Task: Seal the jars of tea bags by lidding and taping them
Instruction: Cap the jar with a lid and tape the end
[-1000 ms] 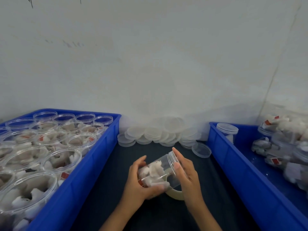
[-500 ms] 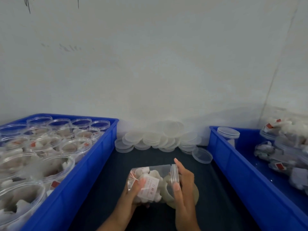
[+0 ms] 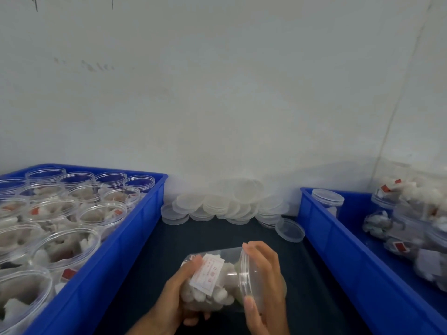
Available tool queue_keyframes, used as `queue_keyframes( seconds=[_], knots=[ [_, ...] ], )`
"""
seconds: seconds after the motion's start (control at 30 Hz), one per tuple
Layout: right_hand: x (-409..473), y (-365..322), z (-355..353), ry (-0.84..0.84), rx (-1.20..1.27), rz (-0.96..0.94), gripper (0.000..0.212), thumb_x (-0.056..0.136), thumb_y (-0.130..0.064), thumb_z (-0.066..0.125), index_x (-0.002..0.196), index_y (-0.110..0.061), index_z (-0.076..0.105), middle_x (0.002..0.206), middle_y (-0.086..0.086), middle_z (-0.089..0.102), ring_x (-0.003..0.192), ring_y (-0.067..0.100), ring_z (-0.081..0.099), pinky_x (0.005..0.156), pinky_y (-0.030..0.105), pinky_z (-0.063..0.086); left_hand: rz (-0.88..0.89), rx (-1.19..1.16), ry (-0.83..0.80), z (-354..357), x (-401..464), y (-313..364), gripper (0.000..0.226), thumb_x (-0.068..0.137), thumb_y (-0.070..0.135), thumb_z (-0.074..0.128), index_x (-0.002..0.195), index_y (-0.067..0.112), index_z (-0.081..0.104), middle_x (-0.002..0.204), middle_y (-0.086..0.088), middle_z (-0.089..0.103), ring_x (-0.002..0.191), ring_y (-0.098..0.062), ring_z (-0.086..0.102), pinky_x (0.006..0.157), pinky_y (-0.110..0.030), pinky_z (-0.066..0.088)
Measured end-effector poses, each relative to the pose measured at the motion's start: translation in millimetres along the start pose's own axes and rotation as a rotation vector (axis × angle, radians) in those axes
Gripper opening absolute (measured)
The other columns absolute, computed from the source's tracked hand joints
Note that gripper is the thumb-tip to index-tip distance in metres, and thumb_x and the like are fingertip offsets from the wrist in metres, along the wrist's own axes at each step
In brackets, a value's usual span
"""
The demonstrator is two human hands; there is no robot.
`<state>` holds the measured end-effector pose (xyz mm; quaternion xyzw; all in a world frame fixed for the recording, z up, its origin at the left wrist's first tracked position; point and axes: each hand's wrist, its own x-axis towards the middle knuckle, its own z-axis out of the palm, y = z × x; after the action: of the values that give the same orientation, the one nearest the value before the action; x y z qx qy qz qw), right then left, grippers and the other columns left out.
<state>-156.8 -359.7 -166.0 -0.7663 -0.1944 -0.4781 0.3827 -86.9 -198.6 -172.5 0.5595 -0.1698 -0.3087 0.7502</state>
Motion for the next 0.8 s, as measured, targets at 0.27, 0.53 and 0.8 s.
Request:
queue_keyframes(
  seconds=[0.27,0.53,0.8],
  knots=[
    [4.9,-2.6,9.9,-0.065,-0.086,-0.051,0.050,0.095,-0.052,0.037,0.142,-0.035,0.038,0.138,-0.002,0.040,0.117,0.016,0.053,0.092,0.022,0.045,-0.011,-0.305,-0.009,-13.8,-1.9,-4.2,0.053,0.079,0.047,0.060,0.113,0.008,0.072,0.118,-0.033,0.062,0.108,-0.043,0.057,0.105,-0.054,0.037],
    [-8.9,1.8,16.3,-0.099,0.071,0.233,0.051,0.094,-0.046,0.036,0.144,-0.037,0.031,0.144,-0.011,0.036,0.132,0.014,0.042,0.104,0.021,0.036,0.148,-0.068,0.026,-5.0,-6.2,-5.8,0.059,0.074,0.058,0.059,0.118,0.022,0.070,0.105,-0.017,0.071,0.089,-0.025,0.069,0.088,-0.038,0.049],
    [-3.9,8.9,6.0,-0.049,0.268,0.561,0.056,0.081,-0.072,0.038,0.130,-0.046,0.043,0.123,-0.015,0.057,0.115,0.011,0.058,0.094,0.037,0.049,0.337,0.156,0.148,1.5,-5.8,-11.2,0.086,0.054,0.046,0.082,0.131,0.036,0.044,0.119,0.004,0.064,0.109,-0.019,0.066,0.076,-0.033,0.058]
  ],
)
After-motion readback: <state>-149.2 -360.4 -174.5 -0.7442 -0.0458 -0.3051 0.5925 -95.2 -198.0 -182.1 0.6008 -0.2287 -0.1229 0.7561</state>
